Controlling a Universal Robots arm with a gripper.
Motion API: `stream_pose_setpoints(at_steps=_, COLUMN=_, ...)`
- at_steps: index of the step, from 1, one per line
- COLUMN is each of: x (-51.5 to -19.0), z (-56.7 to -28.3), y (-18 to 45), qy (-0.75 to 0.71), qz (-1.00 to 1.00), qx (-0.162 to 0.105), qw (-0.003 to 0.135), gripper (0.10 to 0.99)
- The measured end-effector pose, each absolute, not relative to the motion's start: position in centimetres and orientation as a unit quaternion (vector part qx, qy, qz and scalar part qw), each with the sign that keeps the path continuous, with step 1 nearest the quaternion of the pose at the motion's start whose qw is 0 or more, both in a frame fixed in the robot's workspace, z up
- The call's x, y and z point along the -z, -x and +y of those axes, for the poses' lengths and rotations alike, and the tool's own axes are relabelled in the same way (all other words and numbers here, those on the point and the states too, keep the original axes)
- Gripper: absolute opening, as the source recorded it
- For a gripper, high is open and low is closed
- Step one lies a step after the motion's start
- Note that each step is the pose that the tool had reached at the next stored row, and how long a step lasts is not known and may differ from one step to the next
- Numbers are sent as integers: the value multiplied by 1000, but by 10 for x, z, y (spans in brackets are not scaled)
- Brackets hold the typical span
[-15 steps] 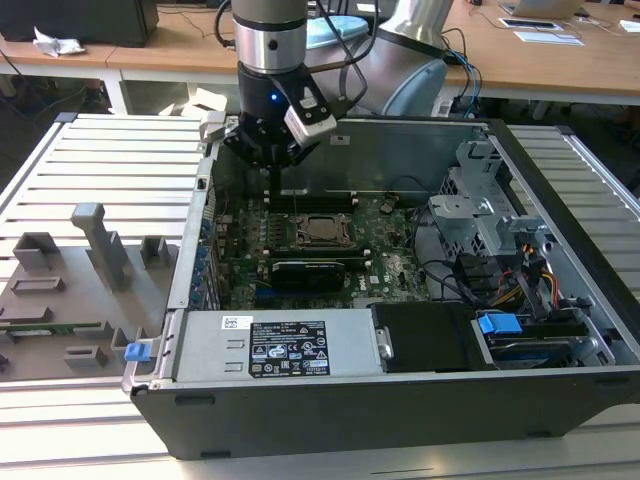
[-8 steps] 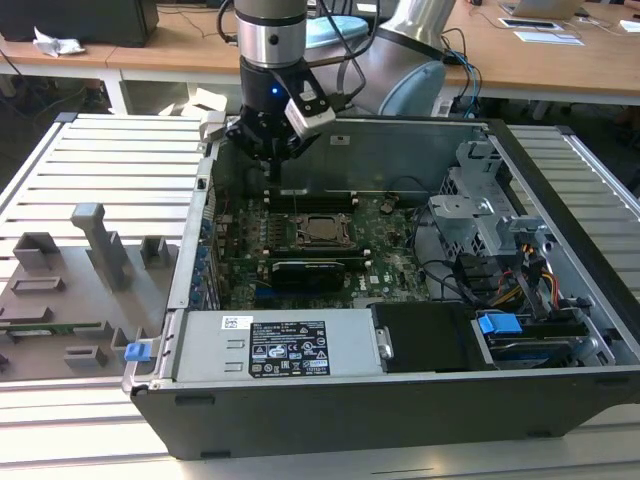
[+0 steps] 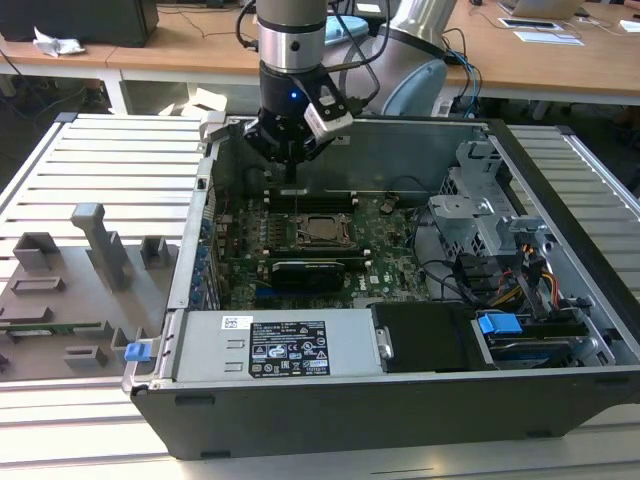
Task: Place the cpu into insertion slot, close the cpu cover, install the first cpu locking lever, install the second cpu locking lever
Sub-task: 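Install the first cpu locking lever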
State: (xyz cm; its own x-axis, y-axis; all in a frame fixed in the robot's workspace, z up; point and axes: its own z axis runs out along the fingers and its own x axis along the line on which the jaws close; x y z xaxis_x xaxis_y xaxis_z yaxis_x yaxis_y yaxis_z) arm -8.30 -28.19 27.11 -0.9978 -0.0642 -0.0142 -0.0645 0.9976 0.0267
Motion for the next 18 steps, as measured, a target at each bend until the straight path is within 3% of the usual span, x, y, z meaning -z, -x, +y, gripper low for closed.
stream_pose_setpoints(at_steps=18, x=-238, z=-281, y=65, qy=32, qz=999, qx=-14, qw=4, gripper=106)
